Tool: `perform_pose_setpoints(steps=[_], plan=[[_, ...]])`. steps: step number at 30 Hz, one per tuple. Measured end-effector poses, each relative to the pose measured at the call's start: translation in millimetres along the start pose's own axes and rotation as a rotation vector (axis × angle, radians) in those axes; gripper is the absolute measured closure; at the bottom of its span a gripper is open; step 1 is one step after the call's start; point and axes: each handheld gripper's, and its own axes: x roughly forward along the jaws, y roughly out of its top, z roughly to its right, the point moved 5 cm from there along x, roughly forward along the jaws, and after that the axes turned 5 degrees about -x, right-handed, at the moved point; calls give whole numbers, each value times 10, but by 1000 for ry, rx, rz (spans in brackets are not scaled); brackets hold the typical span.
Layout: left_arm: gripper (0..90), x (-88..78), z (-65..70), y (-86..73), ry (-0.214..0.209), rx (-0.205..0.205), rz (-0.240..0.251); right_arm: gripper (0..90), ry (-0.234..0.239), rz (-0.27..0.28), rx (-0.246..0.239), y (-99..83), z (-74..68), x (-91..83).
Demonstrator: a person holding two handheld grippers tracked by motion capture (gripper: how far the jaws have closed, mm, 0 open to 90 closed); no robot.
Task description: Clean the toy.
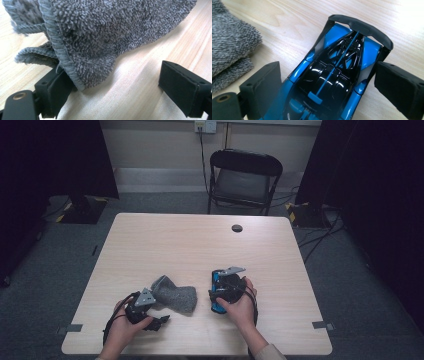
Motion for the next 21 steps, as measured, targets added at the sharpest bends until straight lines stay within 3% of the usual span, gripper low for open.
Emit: perform_pose_setpoints(steps=[7,16,21], plan=[[124,0,1,-1,0,-1,1,39,9,-5,54,-26,21,33],[160,3,0,10,5,-6,9,66,22,6,18,-3,33,4],[153,13,9,18,7,-8,8,55,29,-3,26,-15,31,2]])
